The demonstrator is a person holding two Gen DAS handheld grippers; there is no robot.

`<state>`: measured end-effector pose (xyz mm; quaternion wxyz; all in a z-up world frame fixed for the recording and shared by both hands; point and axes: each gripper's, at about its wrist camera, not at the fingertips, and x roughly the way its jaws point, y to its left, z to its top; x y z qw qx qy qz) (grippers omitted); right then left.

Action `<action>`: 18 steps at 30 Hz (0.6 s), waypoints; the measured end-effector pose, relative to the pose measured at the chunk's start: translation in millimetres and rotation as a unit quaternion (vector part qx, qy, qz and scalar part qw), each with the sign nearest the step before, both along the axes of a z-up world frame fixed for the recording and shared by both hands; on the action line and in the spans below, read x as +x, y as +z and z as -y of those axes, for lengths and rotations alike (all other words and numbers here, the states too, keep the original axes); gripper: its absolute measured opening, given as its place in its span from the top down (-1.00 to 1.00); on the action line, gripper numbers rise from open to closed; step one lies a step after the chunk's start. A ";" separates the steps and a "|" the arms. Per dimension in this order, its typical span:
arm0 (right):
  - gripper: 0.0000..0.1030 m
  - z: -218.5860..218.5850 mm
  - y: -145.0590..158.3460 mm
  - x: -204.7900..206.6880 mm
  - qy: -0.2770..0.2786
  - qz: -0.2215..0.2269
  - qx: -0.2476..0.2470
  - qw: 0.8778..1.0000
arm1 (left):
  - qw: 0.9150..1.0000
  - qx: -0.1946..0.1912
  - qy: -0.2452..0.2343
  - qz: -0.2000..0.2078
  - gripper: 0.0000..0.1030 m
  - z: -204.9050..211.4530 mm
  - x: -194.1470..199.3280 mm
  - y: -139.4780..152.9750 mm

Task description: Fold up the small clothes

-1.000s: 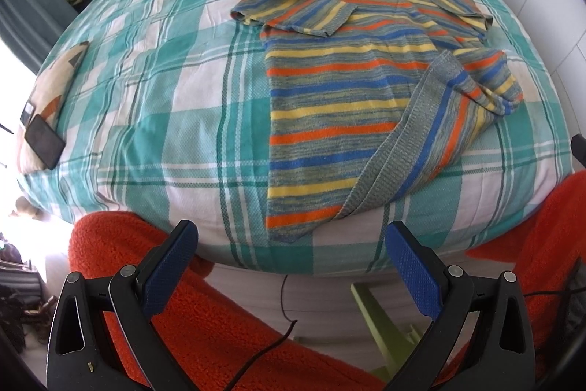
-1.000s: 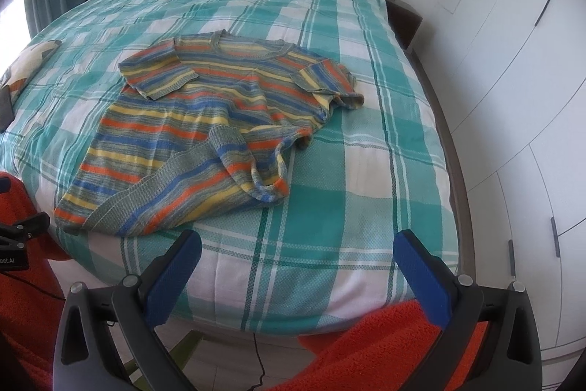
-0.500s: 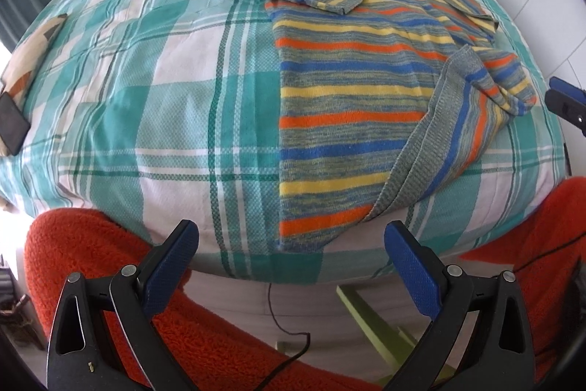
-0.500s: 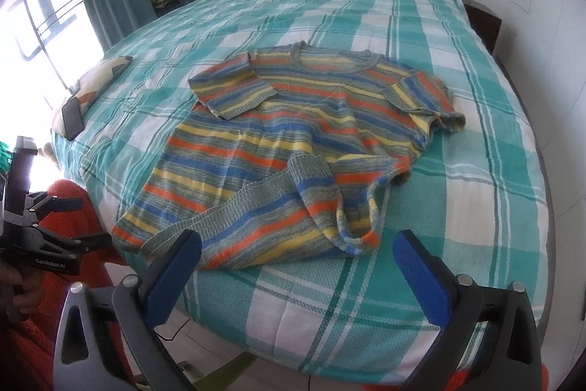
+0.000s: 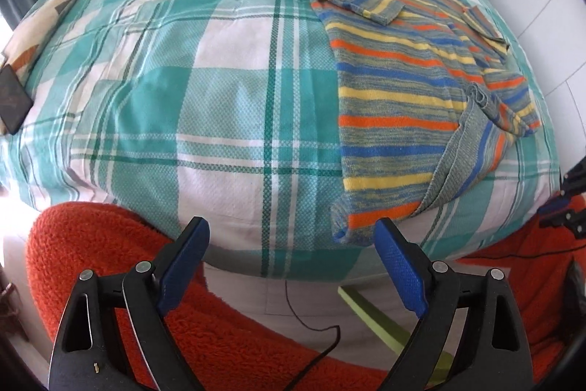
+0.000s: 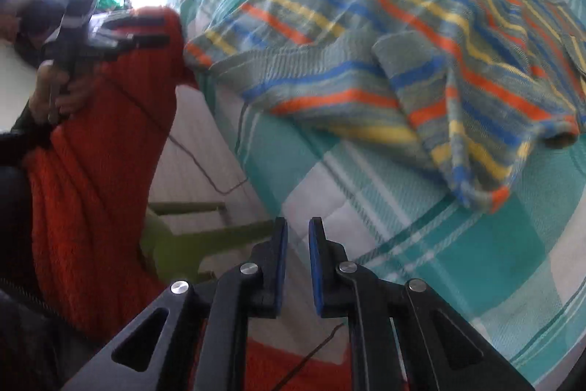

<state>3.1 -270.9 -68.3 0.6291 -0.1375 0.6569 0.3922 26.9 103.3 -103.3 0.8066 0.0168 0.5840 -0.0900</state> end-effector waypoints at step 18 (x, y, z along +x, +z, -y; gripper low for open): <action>0.83 15.9 -22.5 110.2 -0.184 0.091 -0.017 0.979 | 0.998 -0.029 0.000 -0.058 -0.56 26.9 14.7 -45.3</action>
